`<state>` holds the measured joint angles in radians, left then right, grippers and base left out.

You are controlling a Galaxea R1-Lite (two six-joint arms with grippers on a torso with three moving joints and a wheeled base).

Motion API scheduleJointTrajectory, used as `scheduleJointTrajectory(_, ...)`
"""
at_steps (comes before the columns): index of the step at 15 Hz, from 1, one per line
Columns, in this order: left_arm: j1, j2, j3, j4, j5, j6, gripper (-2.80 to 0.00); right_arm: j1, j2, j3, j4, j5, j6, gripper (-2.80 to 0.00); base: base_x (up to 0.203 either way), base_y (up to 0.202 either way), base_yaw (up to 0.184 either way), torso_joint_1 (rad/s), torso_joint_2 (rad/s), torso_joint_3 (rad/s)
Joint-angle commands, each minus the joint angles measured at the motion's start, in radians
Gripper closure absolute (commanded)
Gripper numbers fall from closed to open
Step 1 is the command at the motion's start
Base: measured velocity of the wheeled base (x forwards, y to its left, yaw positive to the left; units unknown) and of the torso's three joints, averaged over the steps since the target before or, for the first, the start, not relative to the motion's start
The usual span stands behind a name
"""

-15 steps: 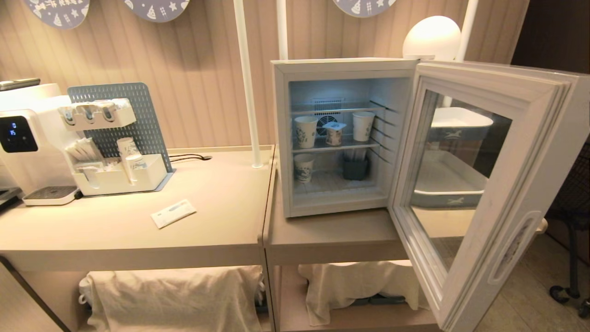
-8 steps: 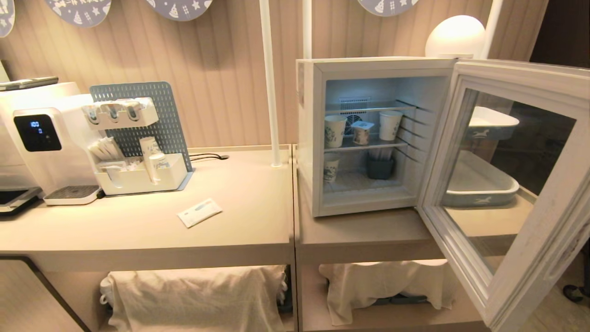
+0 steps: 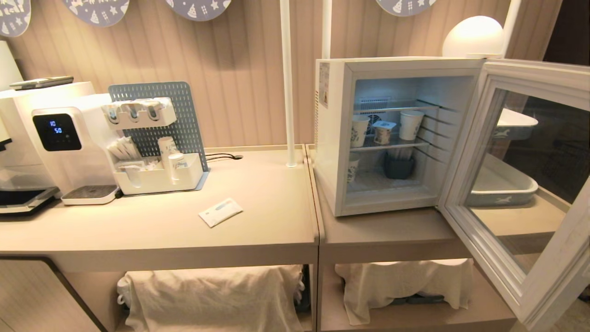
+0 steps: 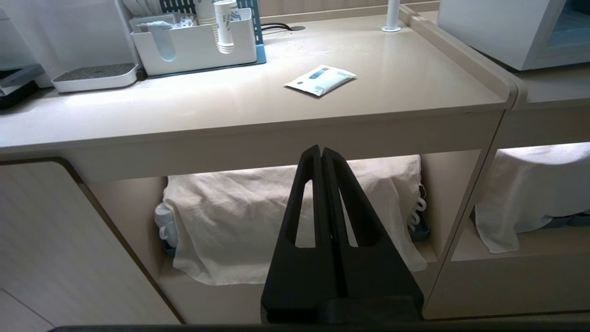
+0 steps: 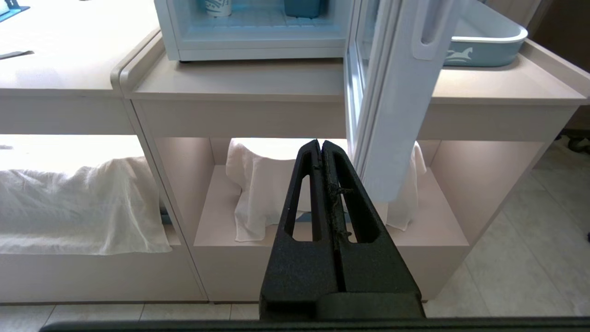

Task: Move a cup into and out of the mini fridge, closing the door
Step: Take the yoghurt out of the freezer

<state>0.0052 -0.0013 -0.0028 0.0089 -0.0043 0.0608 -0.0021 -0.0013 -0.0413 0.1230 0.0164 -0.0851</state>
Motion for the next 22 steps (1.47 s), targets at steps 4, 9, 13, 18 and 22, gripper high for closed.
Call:
scheduleJointTrajectory(4, -0.001, 0.001, 0.001, -0.004, 0.001, 0.001, 0.0, -0.001, 0.0, 0.0, 0.0, 0.0, 0.001, 0.0, 0.0, 0.0, 0.0, 0.0, 0.0, 0.0)
scheduleJointTrajectory(9, -0.001, 0.001, 0.001, -0.003, 0.001, -0.006, 0.0, -0.001, 0.0, 0.0, 0.0, 0.0, 0.001, 0.0, 0.098, 0.0, 0.0, 0.003, 0.0, 0.002)
scheduleJointTrajectory(13, -0.001, 0.001, 0.001, -0.002, 0.0, -0.005, 0.0, -0.001, 0.0, 0.0, 0.001, 0.0, 0.001, 0.0, 0.188, 0.0, -0.001, 0.006, 0.0, 0.002)
scheduleJointTrajectory(18, -0.001, 0.001, 0.001, -0.001, 0.001, -0.004, 0.0, -0.001, 0.0, 0.0, 0.001, 0.0, 0.001, 0.0, 0.021, 0.0, -0.001, 0.001, 0.0, 0.0)
scheduleJointTrajectory(22, -0.001, 0.001, 0.001, -0.001, 0.001, -0.002, 0.0, -0.001, 0.0, 0.0, 0.0, 0.0, 0.001, 0.0, 0.0, 0.0, 0.0, 0.0, 0.0, 0.0)
